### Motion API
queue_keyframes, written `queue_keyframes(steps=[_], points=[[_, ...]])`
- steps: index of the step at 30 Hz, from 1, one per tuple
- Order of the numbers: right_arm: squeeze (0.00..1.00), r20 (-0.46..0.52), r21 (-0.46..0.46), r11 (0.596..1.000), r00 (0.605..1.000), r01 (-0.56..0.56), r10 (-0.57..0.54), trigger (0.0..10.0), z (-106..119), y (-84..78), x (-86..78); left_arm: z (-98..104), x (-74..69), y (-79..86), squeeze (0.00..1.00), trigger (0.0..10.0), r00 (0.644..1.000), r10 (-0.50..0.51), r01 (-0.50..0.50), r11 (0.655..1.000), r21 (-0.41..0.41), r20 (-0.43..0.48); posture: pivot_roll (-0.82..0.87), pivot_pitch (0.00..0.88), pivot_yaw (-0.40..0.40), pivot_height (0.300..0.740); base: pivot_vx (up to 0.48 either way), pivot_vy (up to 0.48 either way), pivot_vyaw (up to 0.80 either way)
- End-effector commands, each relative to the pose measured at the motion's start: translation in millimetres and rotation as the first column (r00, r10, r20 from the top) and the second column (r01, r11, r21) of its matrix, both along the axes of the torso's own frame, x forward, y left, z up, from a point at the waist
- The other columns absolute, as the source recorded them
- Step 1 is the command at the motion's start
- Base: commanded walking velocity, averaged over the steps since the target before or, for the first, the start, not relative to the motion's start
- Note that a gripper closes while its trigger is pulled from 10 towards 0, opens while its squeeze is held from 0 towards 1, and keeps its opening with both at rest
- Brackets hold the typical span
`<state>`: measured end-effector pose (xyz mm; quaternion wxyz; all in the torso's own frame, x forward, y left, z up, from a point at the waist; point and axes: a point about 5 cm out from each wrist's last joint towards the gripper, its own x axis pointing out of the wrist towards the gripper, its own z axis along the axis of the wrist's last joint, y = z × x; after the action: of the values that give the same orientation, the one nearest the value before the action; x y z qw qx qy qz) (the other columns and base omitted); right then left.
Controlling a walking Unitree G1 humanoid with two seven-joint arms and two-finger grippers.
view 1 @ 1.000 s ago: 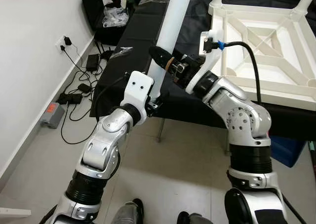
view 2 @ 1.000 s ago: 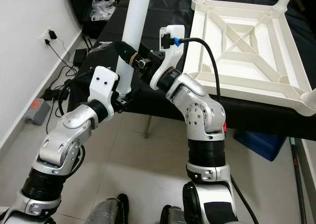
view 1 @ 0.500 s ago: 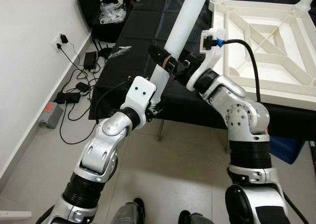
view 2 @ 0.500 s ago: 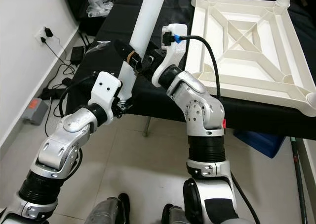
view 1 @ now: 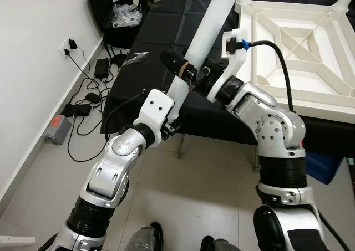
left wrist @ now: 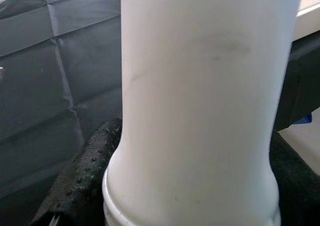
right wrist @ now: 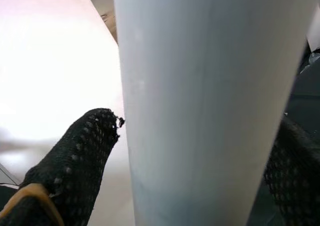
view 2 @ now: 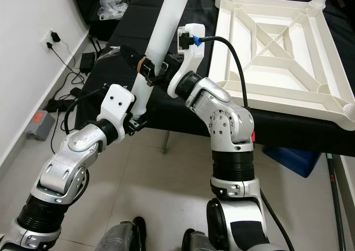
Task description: Building children table
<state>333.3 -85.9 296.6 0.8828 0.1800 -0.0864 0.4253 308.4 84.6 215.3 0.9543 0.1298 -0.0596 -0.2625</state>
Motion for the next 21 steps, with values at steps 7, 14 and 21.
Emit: queue_keyframes(steps=[7, 14, 21], points=[[0.0, 0.028, 0.012, 0.997, 0.997, -0.075, 0.074, 10.0, 9.4, 12.8, -7.9, -2.9, -3.8, -3.1, 0.0, 10.0, 1.0, -0.027, 0.027, 0.999, 0.02, 0.003, 0.12, 0.231, -0.001, 0.74, 0.0, 0.0, 0.0], [0.0, 0.033, 0.019, 0.996, 0.996, -0.087, 0.087, 10.0, 11.5, 16.4, -8.9, -4.4, -5.7, -6.2, 0.0, 10.0, 0.999, -0.043, 0.043, 0.999, 0.022, -0.002, 0.12, 0.235, 0.003, 0.74, 0.0, 0.0, 0.0], [0.0, 0.037, 0.013, 0.996, 0.995, -0.088, 0.088, 5.0, 11.7, 18.5, -9.1, -2.7, -6.0, -7.0, 0.0, 10.0, 0.999, -0.045, 0.045, 0.999, 0.019, 0.006, 0.12, 0.238, 0.001, 0.74, 0.0, 0.0, 0.0]])
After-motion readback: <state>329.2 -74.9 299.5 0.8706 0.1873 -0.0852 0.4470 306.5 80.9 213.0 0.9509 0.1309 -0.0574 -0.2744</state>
